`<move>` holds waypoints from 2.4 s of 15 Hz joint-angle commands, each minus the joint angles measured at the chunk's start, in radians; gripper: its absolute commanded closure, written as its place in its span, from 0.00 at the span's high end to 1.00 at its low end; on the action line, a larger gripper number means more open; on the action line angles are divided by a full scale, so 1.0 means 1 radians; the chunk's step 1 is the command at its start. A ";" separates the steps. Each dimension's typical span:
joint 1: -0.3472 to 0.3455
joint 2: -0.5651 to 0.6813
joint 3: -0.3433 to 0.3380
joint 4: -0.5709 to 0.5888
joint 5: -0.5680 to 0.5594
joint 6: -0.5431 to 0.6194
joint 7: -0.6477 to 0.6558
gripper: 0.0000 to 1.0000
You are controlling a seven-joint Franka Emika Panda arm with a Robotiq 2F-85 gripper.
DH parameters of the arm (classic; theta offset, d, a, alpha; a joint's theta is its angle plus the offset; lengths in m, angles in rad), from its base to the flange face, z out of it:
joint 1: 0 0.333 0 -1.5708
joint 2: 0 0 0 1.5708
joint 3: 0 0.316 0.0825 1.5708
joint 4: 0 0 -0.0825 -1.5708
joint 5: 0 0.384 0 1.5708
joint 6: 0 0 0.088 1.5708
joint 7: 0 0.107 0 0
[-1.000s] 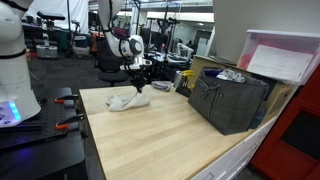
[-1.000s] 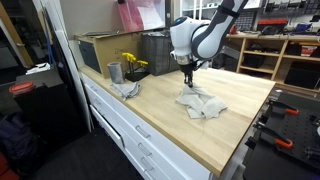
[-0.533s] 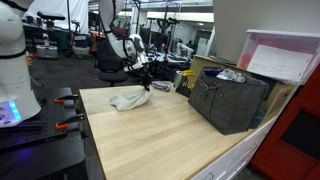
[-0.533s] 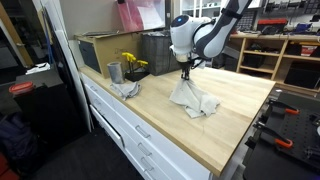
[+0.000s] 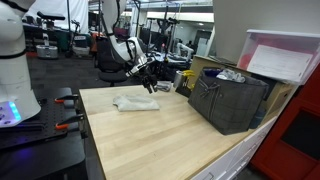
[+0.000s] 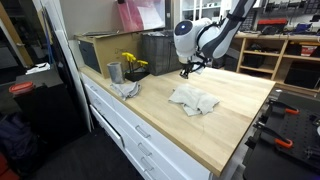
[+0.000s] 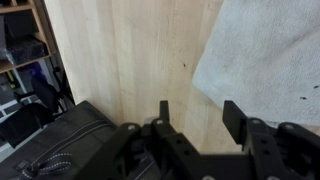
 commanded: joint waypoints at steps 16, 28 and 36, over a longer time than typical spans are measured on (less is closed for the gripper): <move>0.046 -0.041 0.214 -0.160 0.709 -0.052 -0.075 1.00; 0.136 0.007 0.086 -0.168 0.603 -0.027 -0.003 0.85; 0.150 0.011 0.077 -0.184 0.544 -0.046 0.043 0.25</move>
